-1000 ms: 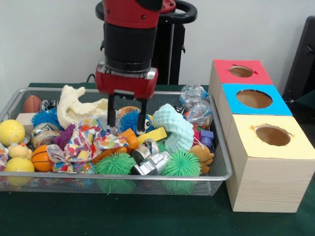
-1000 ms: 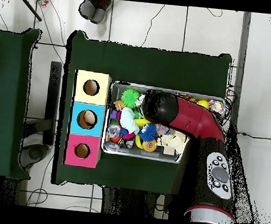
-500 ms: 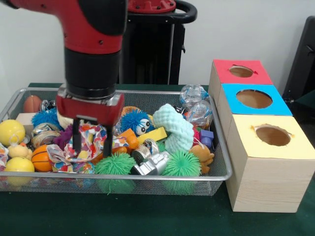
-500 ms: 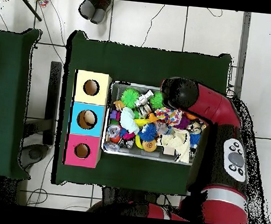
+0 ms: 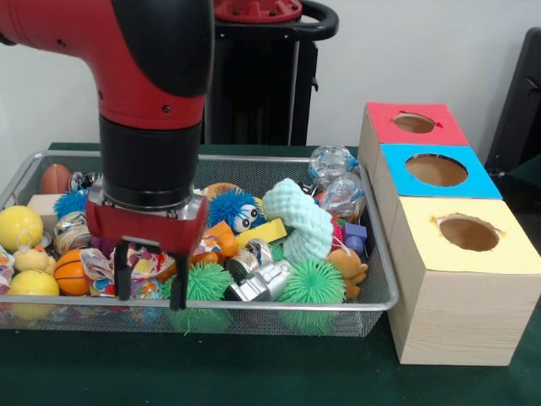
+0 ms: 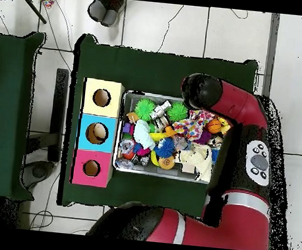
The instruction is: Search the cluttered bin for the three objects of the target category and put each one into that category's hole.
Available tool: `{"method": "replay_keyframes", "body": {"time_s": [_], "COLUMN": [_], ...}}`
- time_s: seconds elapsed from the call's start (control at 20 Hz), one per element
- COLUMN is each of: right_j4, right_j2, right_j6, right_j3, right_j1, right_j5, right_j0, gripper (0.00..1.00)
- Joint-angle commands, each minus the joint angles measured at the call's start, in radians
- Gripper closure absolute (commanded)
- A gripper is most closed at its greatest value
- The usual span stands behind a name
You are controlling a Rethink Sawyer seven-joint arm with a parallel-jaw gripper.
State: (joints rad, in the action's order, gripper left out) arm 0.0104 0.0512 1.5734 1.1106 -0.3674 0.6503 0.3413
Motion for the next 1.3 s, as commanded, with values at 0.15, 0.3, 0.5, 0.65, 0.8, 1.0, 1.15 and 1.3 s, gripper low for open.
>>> {"method": "replay_keyframes", "body": {"time_s": [0.15,0.3,0.5,0.65,0.8,1.0,1.15,1.3], "right_j4": [-0.006,-0.014,-0.006,-0.001,0.0,0.006,0.016,0.027], "right_j2": [0.033,0.007,-0.035,-0.049,-0.076,-0.105,-0.102,-0.076], "right_j6": [0.218,0.209,0.187,0.172,0.142,0.122,0.114,0.123], "right_j3": [-0.044,0.051,0.233,0.331,0.416,0.466,0.478,0.46], "right_j1": [0.057,0.039,-0.027,-0.079,-0.116,-0.129,-0.135,-0.126], "right_j5": [0.052,-0.043,-0.166,-0.222,-0.255,-0.29,-0.296,-0.314], "right_j0": [-0.053,-0.04,-0.002,0.022,0.056,0.086,0.09,0.076], "gripper": [0.0,0.0,0.0,0.0,0.0,0.0,0.0,0.0]}}
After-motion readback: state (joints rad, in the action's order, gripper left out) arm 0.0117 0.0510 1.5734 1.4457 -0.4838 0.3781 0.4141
